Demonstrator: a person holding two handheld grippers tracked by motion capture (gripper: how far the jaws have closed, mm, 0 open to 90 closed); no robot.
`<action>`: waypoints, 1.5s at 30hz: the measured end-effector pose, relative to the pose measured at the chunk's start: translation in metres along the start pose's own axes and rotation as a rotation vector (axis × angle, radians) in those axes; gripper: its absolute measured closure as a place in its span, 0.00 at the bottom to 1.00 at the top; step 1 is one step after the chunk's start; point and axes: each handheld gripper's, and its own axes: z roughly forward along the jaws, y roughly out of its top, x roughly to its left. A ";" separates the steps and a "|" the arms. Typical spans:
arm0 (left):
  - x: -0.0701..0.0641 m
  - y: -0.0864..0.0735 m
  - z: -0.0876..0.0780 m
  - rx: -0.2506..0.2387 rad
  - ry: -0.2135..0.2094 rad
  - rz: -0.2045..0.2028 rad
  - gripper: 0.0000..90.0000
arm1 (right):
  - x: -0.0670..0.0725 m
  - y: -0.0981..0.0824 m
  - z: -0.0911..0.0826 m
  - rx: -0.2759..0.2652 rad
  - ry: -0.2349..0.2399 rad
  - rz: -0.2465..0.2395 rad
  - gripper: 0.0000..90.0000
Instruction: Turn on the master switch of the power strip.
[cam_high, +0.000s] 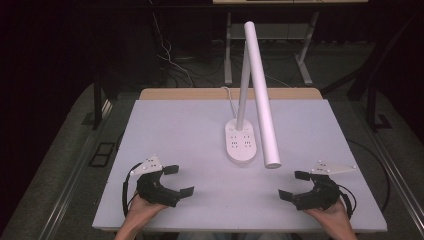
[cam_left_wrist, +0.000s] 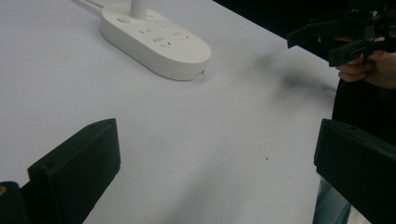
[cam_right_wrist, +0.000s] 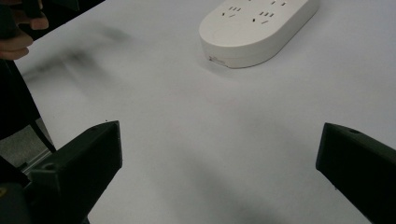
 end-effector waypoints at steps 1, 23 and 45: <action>0.000 0.001 0.000 0.005 0.002 0.003 0.00 | 0.000 0.000 0.000 -0.001 0.000 0.000 0.00; 0.004 0.034 0.013 0.080 -0.021 0.032 0.00 | -0.003 -0.001 -0.005 -0.018 -0.008 0.003 0.00; 0.017 0.068 0.026 0.116 -0.016 0.060 0.00 | -0.003 -0.003 -0.007 -0.021 -0.006 0.011 0.00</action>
